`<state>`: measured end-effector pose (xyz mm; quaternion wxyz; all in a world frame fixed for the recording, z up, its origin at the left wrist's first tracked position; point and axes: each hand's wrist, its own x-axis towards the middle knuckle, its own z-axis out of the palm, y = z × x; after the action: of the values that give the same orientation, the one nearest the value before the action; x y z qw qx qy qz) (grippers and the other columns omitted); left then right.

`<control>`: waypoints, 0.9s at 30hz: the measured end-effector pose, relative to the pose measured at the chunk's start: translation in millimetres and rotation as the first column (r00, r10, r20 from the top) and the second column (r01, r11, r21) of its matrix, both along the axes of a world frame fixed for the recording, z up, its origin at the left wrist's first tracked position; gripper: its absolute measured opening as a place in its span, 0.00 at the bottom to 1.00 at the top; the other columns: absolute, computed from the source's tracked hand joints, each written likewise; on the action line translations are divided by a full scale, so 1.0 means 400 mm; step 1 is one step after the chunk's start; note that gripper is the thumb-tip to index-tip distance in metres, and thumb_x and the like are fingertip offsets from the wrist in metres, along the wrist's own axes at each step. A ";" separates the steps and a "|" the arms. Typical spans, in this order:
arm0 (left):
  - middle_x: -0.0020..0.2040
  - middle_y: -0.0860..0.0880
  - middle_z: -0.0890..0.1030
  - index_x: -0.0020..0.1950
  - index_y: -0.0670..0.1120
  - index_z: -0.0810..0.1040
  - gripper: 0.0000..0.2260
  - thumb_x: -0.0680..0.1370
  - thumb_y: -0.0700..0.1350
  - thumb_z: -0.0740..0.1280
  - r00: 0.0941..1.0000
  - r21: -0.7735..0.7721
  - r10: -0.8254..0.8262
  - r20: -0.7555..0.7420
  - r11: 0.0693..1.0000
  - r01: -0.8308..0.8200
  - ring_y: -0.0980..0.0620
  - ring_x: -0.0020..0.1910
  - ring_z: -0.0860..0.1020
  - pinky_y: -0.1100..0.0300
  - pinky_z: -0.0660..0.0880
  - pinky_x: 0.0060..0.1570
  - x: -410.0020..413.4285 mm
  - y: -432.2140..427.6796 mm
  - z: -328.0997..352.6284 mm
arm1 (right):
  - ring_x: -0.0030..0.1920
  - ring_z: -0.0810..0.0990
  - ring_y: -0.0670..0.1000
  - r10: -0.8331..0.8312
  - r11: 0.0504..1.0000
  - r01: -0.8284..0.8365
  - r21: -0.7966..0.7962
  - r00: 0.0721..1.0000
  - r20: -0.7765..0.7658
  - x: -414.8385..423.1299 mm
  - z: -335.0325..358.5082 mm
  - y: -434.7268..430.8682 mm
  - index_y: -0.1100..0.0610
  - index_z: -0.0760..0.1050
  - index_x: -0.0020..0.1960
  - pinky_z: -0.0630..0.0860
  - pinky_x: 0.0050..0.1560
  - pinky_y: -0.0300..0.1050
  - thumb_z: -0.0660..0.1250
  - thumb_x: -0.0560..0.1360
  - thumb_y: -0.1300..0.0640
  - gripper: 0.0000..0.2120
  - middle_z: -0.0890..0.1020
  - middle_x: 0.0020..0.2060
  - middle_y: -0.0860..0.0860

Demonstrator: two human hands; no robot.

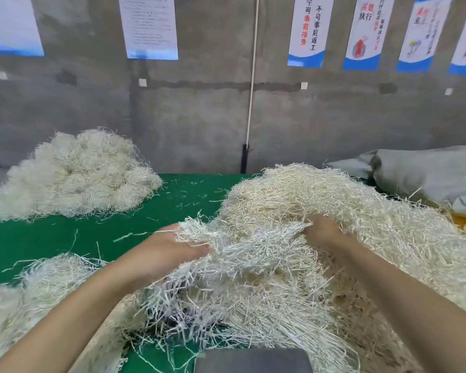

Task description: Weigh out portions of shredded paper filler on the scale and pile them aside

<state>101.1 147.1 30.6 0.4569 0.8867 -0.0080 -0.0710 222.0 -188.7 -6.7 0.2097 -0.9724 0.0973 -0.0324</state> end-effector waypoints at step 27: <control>0.56 0.47 0.83 0.54 0.51 0.82 0.27 0.60 0.63 0.76 0.982 -0.653 0.165 0.091 0.755 -0.066 0.55 0.43 0.81 0.56 0.77 0.44 0.002 0.033 0.105 | 0.56 0.77 0.50 0.707 0.656 -0.664 -0.359 0.707 -0.017 -0.148 -0.084 0.337 0.52 0.70 0.67 0.54 0.76 0.57 0.61 0.78 0.39 0.24 0.81 0.49 0.49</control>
<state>101.9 160.5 72.8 0.7362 0.6761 -0.0097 0.0285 162.9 -53.7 -40.3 0.0417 -0.9535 -0.2973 -0.0275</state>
